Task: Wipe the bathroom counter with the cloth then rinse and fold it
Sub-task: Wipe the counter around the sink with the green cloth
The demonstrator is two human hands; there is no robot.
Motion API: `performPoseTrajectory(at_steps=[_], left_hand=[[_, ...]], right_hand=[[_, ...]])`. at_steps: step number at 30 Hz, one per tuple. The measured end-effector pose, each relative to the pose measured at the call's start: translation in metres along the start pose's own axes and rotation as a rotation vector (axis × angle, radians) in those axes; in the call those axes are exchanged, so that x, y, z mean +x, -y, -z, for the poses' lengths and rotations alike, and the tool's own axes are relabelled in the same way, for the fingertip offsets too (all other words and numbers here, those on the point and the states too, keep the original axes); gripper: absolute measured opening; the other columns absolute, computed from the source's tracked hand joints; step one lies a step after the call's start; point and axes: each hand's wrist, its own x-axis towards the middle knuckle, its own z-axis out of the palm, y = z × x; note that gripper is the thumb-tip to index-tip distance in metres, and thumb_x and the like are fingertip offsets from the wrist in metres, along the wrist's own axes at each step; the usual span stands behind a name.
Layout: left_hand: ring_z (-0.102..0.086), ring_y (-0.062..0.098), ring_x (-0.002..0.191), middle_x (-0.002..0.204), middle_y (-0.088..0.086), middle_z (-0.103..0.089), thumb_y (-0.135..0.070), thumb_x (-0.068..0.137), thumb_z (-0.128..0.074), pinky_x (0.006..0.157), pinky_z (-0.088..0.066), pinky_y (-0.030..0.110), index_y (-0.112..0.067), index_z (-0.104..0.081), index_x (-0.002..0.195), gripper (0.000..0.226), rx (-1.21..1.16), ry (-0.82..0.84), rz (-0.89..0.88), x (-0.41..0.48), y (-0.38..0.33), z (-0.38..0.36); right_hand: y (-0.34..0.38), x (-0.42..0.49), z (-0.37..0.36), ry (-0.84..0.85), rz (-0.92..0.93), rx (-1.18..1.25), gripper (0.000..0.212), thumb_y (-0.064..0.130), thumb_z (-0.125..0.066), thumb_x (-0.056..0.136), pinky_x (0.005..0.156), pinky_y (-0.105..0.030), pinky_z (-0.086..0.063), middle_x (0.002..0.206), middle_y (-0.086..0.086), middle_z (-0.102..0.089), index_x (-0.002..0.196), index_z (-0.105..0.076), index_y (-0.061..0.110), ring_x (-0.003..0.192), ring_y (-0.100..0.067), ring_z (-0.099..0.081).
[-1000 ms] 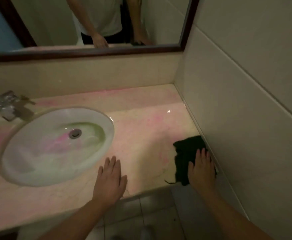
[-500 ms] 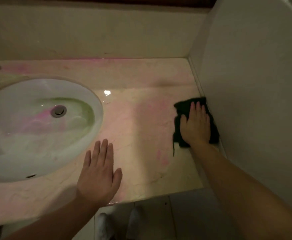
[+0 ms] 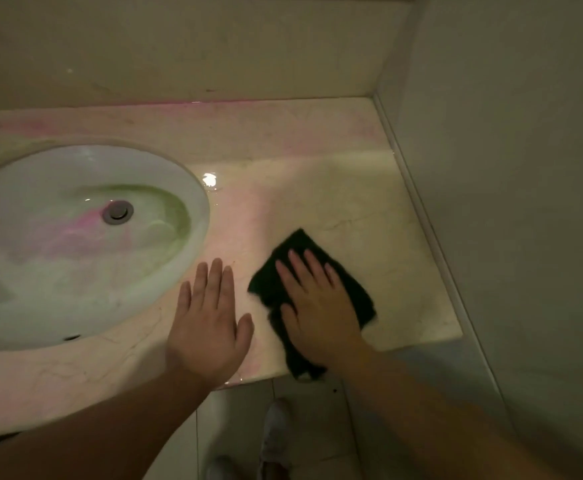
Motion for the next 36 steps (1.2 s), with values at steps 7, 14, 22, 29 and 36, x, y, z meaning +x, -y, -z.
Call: performPoseTrajectory(at_steps=[7, 14, 22, 29, 36], left_hand=[[0.008, 0.029, 0.150, 0.163, 0.014, 0.003, -0.050, 0.092, -0.015, 0.121, -0.006, 0.048, -0.006, -0.003, 0.155, 0.077, -0.014, 0.009, 0.001, -0.003, 0.001, 0.003], [0.005, 0.028, 0.150, 0.163, 0.013, 0.002, -0.051, 0.091, -0.008, 0.121, -0.007, 0.048, -0.007, -0.001, 0.155, 0.078, 0.003, -0.016, 0.010, -0.003, -0.001, 0.002], [0.009, 0.028, 0.150, 0.163, 0.013, 0.006, -0.050, 0.093, -0.011, 0.121, -0.006, 0.048, -0.007, 0.003, 0.154, 0.076, 0.003, 0.000, 0.023, -0.002, 0.000, 0.002], [0.009, 0.028, 0.150, 0.163, 0.013, 0.006, -0.049, 0.092, -0.012, 0.122, -0.005, 0.047, -0.007, 0.003, 0.154, 0.076, -0.015, -0.020, 0.016, -0.003, -0.001, 0.002], [0.007, 0.029, 0.150, 0.163, 0.015, 0.004, -0.049, 0.091, -0.006, 0.121, -0.006, 0.047, -0.006, 0.000, 0.154, 0.076, -0.013, 0.003, 0.008, -0.001, 0.000, 0.005]], right_hand=[[-0.103, -0.031, 0.014, -0.089, -0.590, -0.099, 0.066, 0.038, -0.026, 0.095, 0.117, -0.050, -0.023, 0.160, -0.014, -0.023, 0.154, -0.020, 0.010, 0.147, -0.030, -0.021], [0.035, -0.002, -0.010, -0.128, -0.400, 0.003, 0.069, 0.040, -0.032, 0.094, 0.119, -0.047, -0.013, 0.161, -0.014, -0.018, 0.155, -0.017, 0.012, 0.149, -0.031, -0.016], [-0.075, -0.042, 0.008, -0.099, -0.670, -0.080, 0.065, 0.037, -0.027, 0.097, 0.119, -0.049, -0.020, 0.161, -0.015, -0.019, 0.155, -0.016, 0.009, 0.148, -0.031, -0.018], [0.025, 0.011, -0.009, -0.131, -0.436, -0.023, 0.068, 0.042, -0.026, 0.096, 0.121, -0.047, -0.010, 0.162, -0.014, -0.012, 0.155, -0.011, 0.012, 0.150, -0.031, -0.011], [-0.010, -0.061, -0.009, -0.101, -0.433, -0.032, 0.066, 0.040, -0.029, 0.095, 0.121, -0.045, -0.013, 0.161, -0.011, -0.019, 0.155, -0.017, 0.014, 0.149, -0.027, -0.016]])
